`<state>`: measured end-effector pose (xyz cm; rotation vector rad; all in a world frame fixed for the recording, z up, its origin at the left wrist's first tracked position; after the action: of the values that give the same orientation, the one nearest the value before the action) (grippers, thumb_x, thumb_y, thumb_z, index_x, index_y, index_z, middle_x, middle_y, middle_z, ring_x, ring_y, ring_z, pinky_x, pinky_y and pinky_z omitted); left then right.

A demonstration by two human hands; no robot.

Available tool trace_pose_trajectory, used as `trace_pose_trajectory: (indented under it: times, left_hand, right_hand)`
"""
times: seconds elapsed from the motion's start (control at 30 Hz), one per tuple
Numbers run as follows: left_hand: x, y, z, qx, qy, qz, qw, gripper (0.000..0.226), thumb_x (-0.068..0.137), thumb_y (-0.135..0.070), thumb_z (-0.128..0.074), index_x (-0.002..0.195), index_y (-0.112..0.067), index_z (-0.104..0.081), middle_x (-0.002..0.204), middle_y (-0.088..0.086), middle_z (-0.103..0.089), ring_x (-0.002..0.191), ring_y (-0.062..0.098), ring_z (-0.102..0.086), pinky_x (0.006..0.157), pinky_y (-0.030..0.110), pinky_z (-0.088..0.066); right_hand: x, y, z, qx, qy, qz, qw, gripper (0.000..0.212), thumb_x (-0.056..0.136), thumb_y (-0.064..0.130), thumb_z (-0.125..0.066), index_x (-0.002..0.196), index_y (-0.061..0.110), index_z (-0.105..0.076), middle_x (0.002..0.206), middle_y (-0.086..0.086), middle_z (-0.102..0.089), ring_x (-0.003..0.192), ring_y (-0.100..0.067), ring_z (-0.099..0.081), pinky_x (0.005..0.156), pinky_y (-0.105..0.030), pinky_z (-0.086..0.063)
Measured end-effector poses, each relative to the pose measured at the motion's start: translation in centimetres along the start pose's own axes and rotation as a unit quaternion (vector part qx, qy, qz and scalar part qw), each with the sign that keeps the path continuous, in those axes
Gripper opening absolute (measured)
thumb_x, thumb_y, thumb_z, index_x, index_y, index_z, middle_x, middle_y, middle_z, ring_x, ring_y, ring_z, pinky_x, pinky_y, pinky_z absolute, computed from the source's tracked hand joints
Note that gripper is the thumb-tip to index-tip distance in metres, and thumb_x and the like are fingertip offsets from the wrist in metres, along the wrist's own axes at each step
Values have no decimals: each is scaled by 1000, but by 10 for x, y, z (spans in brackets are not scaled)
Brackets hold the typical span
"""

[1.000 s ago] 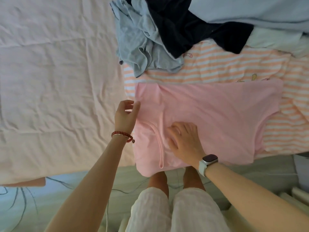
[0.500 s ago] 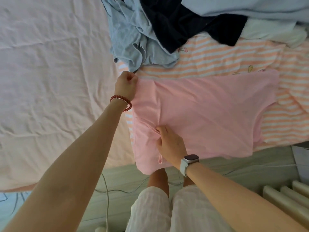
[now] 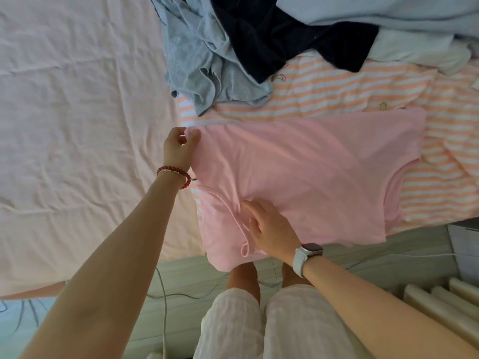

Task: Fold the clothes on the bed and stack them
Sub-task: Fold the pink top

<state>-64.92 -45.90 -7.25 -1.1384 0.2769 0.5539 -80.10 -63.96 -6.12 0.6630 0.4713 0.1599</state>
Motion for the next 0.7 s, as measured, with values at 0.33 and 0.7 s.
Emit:
trace_pose_trajectory:
  times: [0.33, 0.7]
  left_hand:
    - [-30, -70, -22, 354, -80, -280, 889, 33, 83, -11, -48, 114, -9, -59, 119, 15, -56, 111, 35, -50, 89, 45, -38]
    - [-1, -74, -108, 588, 133, -213, 769, 39, 90, -41, -50, 123, -21, -52, 128, 3, -51, 123, 25, -39, 101, 38, -26]
  right_hand:
    - [29, -84, 86, -231, -15, -95, 968, 57, 82, 27, -27, 132, 12, -50, 140, -14, -46, 128, -35, -44, 96, -64, -33]
    - [48, -197, 202, -256, -63, -196, 944, 53, 97, 18, -31, 148, 16, -16, 157, -2, -11, 144, -23, -5, 111, -58, -7]
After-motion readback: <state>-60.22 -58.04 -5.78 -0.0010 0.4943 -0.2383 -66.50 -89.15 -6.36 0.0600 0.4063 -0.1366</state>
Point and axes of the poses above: each hand's wrist, its own x-axis towards the middle knuckle, its own z-axis out of the back of the hand, y = z × x, the point moved 8 cm from there along x, towards the middle knuckle
